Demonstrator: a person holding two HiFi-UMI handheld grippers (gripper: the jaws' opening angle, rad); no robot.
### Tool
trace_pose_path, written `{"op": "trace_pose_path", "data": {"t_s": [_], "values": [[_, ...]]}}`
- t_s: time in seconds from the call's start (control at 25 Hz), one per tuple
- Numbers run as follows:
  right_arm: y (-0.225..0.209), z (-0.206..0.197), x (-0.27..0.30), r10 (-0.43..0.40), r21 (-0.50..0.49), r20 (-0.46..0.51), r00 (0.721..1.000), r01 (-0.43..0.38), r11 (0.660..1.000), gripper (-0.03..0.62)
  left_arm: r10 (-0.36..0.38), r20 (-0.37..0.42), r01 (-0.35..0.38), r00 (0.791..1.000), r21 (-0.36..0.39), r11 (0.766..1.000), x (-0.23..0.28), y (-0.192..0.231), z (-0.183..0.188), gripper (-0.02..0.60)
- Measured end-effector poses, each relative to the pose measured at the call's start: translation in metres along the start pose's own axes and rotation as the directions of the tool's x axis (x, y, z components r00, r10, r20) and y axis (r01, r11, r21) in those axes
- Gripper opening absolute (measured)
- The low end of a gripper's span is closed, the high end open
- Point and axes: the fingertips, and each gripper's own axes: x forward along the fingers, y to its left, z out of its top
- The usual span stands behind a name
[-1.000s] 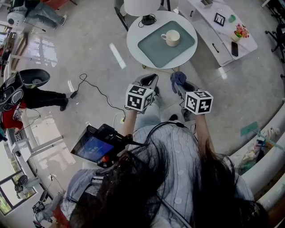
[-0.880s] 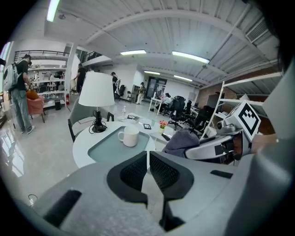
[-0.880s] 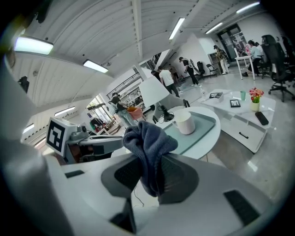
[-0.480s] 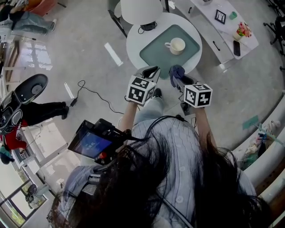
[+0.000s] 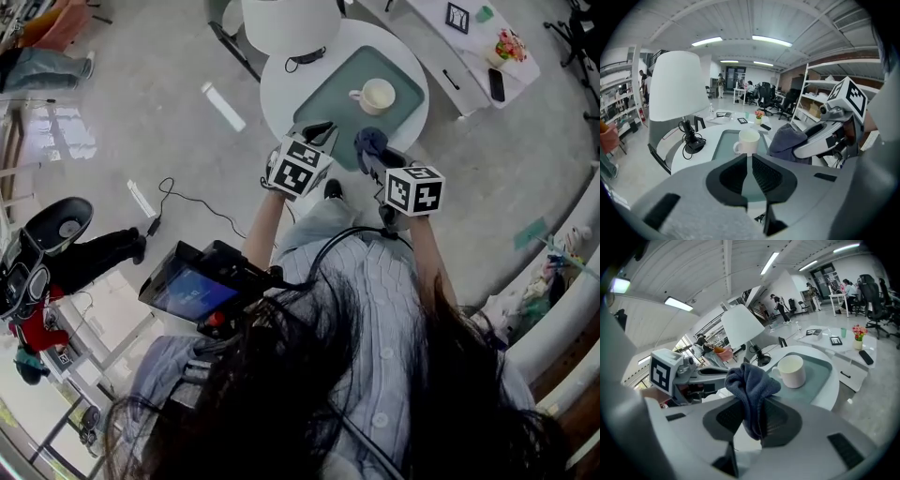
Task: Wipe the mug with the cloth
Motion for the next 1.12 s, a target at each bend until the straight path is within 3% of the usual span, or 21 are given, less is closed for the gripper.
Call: {"op": "trace_pose_path", "data": {"t_s": [0.24, 0.36, 0.56, 0.8, 1.12], "values": [[-0.009, -0.008, 0.024, -0.032, -0.023, -0.054, 0.998, 0.031, 0.999, 0.098, -0.034, -0.055, 0.041, 0.998, 0.134, 0.990, 0.036, 0.029, -0.007, 0.028], [-0.014, -0.006, 0.032, -0.036, -0.022, -0.067, 0.997, 0.034, 0.999, 0.098, -0.060, -0.055, 0.070, 0.997, 0.189, 0.980, 0.052, 0.035, 0.001, 0.028], [-0.025, -0.004, 0.043, -0.030, -0.026, -0.093, 0.995, 0.028, 0.999, 0.098, -0.089, -0.132, 0.122, 0.987, 0.270, 0.955, 0.080, 0.040, -0.004, 0.029], [-0.038, -0.002, 0.061, -0.027, -0.013, -0.114, 0.993, 0.026, 1.000, 0.098, -0.097, -0.199, 0.153, 0.975, 0.291, 0.944, 0.108, 0.050, -0.018, 0.029], [-0.049, 0.002, 0.083, -0.013, 0.095, -0.130, 0.991, 0.026, 0.995, 0.098, -0.155, -0.262, 0.235, 0.952, 0.308, 0.922, 0.128, 0.057, -0.024, 0.032]]}}
